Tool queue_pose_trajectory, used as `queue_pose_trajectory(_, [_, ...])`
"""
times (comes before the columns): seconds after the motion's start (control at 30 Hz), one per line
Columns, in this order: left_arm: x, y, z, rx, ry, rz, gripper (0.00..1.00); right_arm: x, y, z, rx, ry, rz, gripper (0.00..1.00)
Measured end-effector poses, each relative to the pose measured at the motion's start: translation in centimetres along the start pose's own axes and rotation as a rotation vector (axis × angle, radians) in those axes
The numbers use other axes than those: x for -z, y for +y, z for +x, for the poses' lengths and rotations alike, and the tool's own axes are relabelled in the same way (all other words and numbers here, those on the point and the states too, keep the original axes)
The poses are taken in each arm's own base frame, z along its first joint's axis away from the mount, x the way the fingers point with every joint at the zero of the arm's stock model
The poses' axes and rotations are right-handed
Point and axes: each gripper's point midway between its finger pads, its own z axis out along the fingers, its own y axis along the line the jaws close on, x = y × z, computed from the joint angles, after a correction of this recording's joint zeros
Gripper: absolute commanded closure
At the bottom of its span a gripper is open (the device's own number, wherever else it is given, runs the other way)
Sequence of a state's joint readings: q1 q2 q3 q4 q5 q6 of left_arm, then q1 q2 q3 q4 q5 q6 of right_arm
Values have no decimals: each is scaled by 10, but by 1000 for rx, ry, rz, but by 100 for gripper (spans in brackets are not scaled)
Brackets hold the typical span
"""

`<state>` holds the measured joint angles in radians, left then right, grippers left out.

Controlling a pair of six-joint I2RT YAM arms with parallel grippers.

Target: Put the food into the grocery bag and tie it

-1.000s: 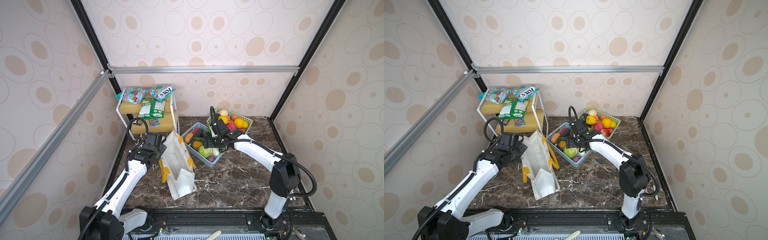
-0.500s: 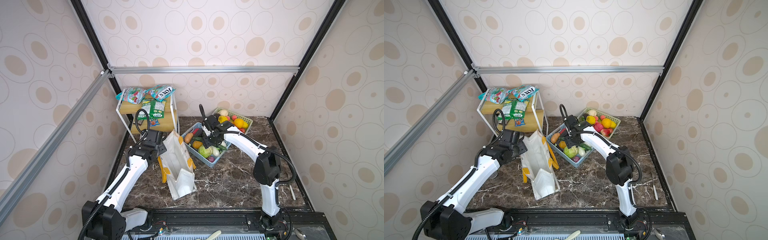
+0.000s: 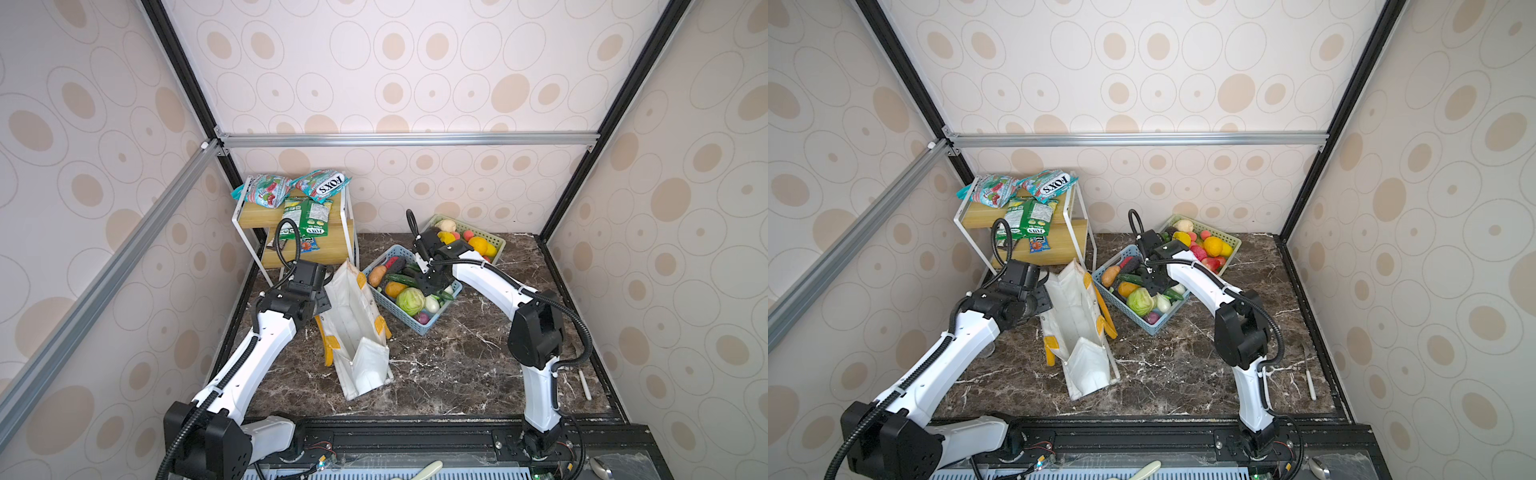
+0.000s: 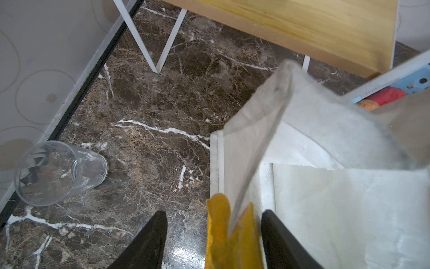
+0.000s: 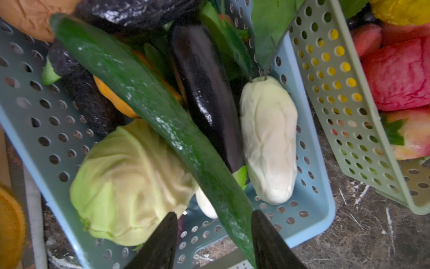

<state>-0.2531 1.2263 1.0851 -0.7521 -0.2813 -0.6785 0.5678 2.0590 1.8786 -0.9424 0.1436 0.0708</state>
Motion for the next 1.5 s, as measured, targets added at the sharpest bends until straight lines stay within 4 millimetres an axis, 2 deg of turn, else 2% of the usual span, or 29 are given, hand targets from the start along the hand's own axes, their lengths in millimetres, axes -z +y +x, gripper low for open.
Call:
queue_pose_trajectory(0.27, [4,-1,-7,-19,-1,-11,37,-5,-11,2,23,8,1,47])
queue_pose_trajectory(0.57, [6,-4,-13,-20,-10,-9,38,-18,-9,3,107,24,0,45])
queue_pose_trajectory(1.03, [6,-4,-13,-16,-6,-6,39,-34,-1,-15,197,-50,-4,47])
queue_pose_trajectory(1.17, [6,-5,-13,-11,-7,-5,39,-44,0,-9,217,-46,-4,56])
queue_pose_trajectory(1.5, [7,-5,-14,9,-11,-4,39,-55,1,-8,229,-69,-2,65])
